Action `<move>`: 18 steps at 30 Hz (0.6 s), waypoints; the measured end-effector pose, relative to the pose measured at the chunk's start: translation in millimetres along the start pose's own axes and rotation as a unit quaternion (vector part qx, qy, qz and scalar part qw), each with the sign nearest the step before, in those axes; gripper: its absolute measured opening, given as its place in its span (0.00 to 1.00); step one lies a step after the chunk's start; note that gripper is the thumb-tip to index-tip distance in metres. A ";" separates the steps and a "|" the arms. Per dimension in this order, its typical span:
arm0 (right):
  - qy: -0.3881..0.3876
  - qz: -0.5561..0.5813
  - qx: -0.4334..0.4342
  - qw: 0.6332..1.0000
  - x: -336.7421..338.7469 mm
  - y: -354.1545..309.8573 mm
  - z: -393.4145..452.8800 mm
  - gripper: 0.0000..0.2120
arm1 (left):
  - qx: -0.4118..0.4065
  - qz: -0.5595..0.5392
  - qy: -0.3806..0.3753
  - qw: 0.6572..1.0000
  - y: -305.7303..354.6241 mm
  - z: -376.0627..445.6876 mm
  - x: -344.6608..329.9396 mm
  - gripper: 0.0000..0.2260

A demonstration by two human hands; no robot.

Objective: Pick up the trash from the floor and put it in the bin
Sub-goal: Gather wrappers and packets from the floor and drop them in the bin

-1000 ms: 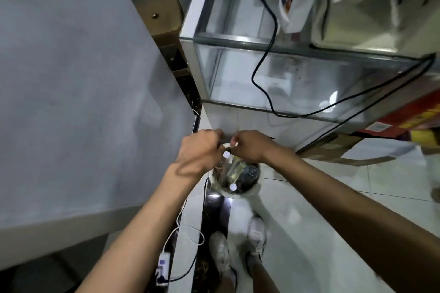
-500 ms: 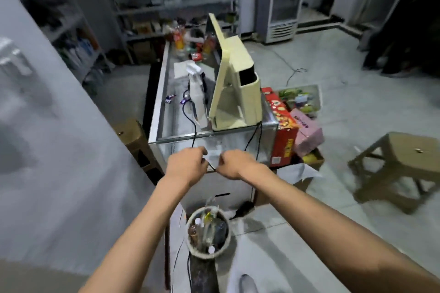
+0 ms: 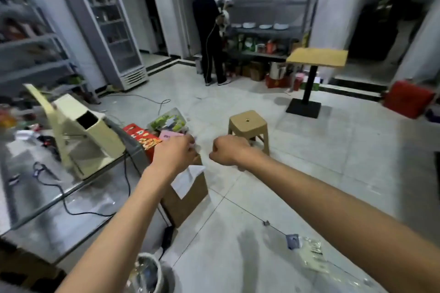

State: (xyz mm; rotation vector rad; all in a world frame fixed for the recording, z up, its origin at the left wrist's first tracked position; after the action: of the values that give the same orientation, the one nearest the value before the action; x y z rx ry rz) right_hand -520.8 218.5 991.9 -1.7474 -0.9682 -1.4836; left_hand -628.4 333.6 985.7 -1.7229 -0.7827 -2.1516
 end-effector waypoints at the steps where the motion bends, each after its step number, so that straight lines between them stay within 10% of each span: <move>1: 0.004 -0.006 -0.028 1.000 0.5 32.1 -14.1 0.18 | -0.023 -0.006 -0.002 1.000 27.5 4.3 -2.5 0.15; 18: 0.009 0.118 -0.382 0.917 -105.2 361.1 -328.0 0.17 | -0.305 -0.138 -0.065 0.940 444.2 -20.6 -134.8 0.16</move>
State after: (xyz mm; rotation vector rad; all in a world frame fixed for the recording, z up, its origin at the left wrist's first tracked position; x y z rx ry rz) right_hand -391.3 -260.2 935.5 -2.2642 -0.1209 -1.8415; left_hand -376.9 -56.3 959.2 -2.1686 -0.4207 -2.6980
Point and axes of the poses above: each hand's wrist, its own z-axis towards the middle knuckle, its own x-axis out of the back of the hand, y = z × x, the point moved 1 cm from there along z, towards the middle knuckle, and after that the axes turned 13 degrees about -z, right-handed, at the moved point
